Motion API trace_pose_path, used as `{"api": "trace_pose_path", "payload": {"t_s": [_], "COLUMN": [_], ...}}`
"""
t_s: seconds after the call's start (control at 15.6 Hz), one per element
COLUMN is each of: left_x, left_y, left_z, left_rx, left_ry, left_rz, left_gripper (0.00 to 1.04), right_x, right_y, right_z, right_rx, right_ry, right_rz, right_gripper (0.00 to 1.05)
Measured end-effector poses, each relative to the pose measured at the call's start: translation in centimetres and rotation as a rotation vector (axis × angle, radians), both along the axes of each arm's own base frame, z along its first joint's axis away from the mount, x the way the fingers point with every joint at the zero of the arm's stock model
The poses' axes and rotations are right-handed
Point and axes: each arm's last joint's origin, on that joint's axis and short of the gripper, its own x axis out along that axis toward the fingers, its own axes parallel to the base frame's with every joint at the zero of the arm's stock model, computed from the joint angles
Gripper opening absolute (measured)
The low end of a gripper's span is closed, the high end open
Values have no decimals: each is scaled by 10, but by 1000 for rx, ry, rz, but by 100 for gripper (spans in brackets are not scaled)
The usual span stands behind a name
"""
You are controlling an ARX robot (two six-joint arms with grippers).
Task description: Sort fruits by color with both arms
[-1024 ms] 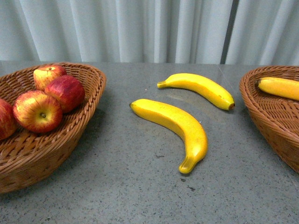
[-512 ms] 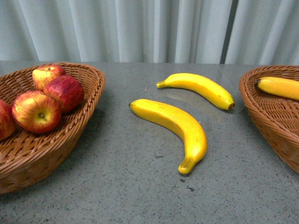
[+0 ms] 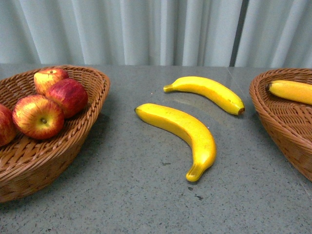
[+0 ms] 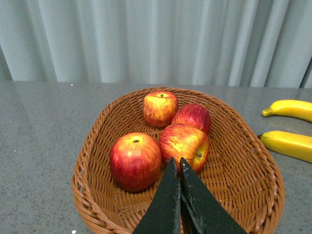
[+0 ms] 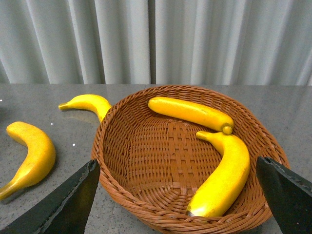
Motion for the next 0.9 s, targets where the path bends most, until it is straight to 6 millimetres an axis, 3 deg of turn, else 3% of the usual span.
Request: {"api": "trace_pose_path", "payload": {"t_s": [0.9], "left_x": [-28], "left_y": [0], "left_z": [-12], "left_rx": [0], "left_ry": [35], "left_rz": [-1], "left_gripper": [2], "right_x": [0], "right_y": [0], "right_z": [0], "right_rx": [0], "right_ry": [0], "right_rz": [0], "right_gripper": [98]}}
